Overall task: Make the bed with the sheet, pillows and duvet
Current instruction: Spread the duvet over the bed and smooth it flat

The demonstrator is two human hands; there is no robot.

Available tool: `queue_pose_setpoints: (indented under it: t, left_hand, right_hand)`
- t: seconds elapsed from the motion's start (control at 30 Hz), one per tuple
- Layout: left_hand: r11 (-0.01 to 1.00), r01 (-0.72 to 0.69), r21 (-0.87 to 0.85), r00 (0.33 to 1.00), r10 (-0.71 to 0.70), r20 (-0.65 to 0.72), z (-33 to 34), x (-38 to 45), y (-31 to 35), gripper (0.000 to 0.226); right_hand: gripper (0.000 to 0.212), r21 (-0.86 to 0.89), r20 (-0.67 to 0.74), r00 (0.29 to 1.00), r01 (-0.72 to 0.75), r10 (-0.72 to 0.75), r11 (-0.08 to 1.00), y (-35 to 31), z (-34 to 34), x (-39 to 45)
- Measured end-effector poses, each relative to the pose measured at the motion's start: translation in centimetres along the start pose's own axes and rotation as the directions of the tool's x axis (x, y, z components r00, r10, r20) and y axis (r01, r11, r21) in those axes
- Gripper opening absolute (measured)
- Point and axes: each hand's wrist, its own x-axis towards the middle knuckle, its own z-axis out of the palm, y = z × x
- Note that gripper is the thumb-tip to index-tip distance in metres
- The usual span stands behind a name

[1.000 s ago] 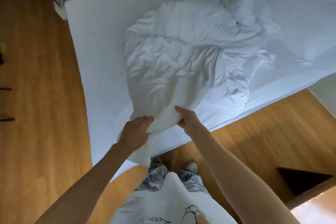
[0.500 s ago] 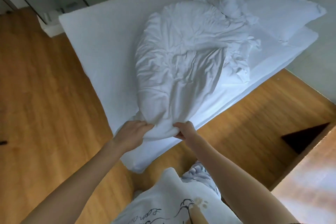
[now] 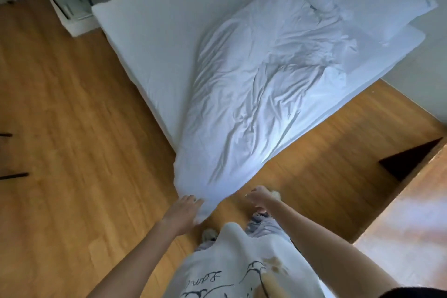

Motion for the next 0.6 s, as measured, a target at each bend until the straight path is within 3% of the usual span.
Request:
queue_pose_setpoints:
  t: [0.1, 0.3, 0.6]
  left_hand:
    - [0.999, -0.032, -0.036, 0.998, 0.031, -0.051, -0.1, 0.8, 0.8, 0.048]
    - [0.998, -0.047, -0.048, 0.995, 0.043, -0.095, -3.4, 4.1, 2.6, 0.051]
    - [0.993, -0.113, -0.018, 0.986, 0.11, -0.123, -13.0, 15.6, 10.0, 0.049]
  right_hand:
    - [0.03, 0.053, -0.072, 0.997, 0.001, 0.003, 0.999, 1.4, -2.4, 0.9]
    - [0.024, 0.26, -0.129, 0.991, 0.019, 0.016, 0.965, 2.5, -7.1, 1.3]
    - [0.016, 0.406, -0.196, 0.98, 0.056, 0.027, 0.912, 6.2, -19.7, 4.5]
